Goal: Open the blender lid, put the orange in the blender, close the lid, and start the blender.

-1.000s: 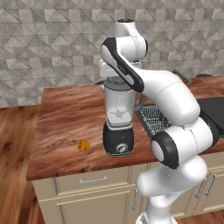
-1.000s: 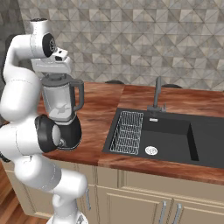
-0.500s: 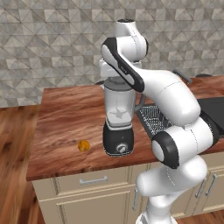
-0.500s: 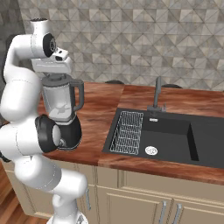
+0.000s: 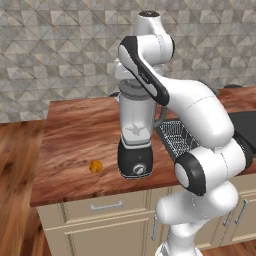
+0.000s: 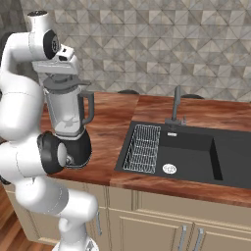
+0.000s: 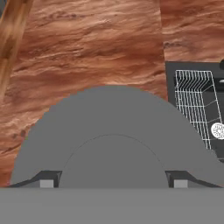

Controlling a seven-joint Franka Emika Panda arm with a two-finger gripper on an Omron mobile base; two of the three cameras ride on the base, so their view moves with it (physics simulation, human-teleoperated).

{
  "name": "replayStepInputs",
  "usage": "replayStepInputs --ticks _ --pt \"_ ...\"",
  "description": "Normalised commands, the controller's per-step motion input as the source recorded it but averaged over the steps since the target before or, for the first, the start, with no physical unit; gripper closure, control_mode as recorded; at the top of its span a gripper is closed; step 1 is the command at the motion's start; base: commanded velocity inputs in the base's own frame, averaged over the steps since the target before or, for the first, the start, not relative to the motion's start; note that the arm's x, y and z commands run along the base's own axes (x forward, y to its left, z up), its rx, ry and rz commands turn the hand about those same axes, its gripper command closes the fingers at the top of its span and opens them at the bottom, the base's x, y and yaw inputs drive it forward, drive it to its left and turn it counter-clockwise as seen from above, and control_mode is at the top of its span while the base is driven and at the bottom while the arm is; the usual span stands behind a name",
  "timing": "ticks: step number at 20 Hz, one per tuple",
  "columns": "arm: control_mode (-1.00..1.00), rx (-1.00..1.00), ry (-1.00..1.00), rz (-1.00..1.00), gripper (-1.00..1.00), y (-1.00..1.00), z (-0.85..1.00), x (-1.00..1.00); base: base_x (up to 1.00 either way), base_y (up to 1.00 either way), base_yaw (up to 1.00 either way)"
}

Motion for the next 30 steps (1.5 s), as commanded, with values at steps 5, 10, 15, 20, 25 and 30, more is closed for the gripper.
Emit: replayStepInputs --ticks 5,10,15,20,25,30 --pt "-1.00 0.00 -0.17 0.00 1.00 0.00 1.00 -0.08 0.00 0.00 0.00" --pt "-1.00 0.00 -0.23 0.00 1.00 -0.07 0.31 -0.68 0.00 0.00 0.00" --pt "-1.00 0.00 -0.12 0.00 1.00 0.00 -0.35 -0.82 0.00 0.00 0.00" --pt "-1.00 0.03 -0.02 0.00 1.00 -0.51 -0.16 -0.38 0.00 0.00 0.00" --pt "-1.00 0.01 0.00 0.00 1.00 0.05 -0.32 -0.31 0.00 0.00 0.00" --pt "-1.00 0.00 0.00 0.05 1.00 0.82 -0.48 -0.41 0.00 0.00 0.00"
